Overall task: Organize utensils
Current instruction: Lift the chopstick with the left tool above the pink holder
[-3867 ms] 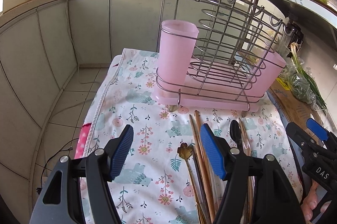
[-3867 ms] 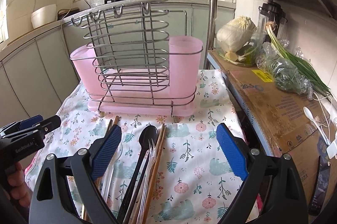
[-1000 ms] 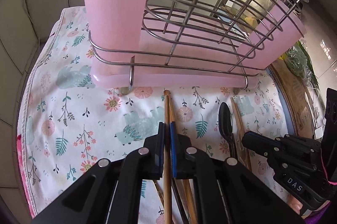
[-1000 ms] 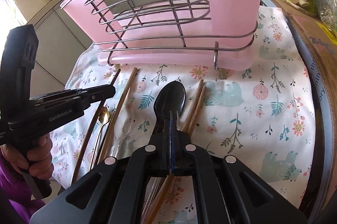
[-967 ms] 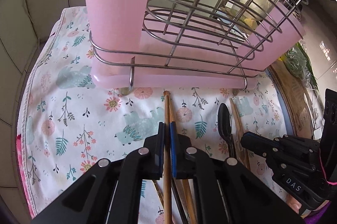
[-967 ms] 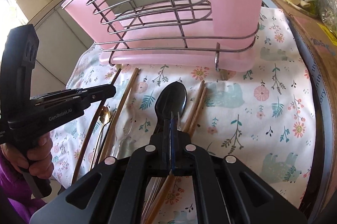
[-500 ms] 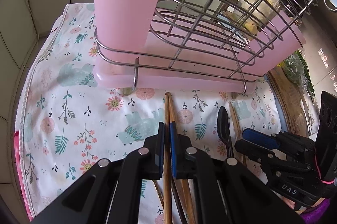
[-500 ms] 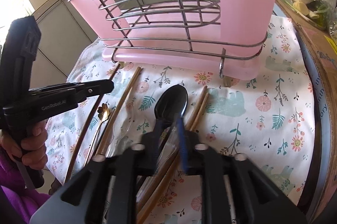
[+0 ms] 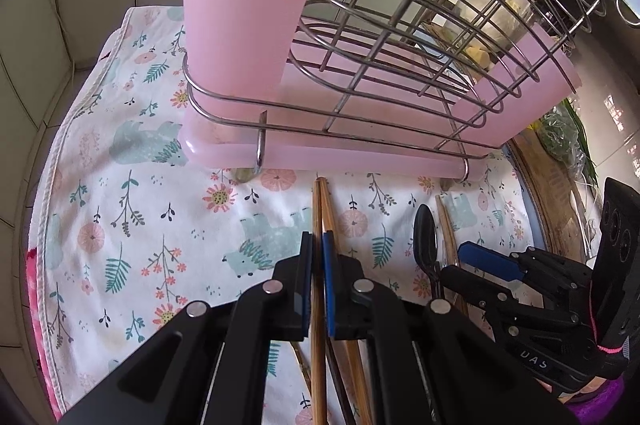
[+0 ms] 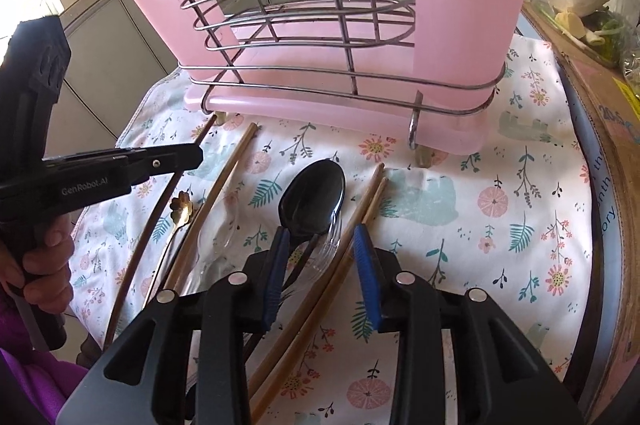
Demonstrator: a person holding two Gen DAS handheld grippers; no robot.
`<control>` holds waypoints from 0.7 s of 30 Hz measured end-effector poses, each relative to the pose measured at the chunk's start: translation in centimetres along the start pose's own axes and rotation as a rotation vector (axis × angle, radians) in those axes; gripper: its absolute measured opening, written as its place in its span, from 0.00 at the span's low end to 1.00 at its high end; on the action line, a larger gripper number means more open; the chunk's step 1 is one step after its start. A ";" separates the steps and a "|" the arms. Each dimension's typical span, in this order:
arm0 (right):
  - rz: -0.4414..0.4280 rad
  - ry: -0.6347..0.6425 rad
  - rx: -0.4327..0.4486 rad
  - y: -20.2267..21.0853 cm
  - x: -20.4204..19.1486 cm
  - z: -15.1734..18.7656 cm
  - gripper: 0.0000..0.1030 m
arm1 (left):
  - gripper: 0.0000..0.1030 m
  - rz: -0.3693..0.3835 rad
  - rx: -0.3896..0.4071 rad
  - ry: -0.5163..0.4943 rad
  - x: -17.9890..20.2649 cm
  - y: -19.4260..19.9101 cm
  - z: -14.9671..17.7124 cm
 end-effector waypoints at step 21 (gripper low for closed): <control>0.015 -0.048 0.403 11.0 -1.2 1.9 0.03 | 0.05 0.050 0.273 -0.041 1.9 10.5 1.2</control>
Point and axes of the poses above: each gripper's, at about its wrist camera, not at the fingertips, and y roughly against the way its jaws point, x to its right, z to its underside, the point moved 1 cm from there along -y, roughly the way its jaws point, and after that the axes turned 8 degrees about -x, right-handed, at the moved point
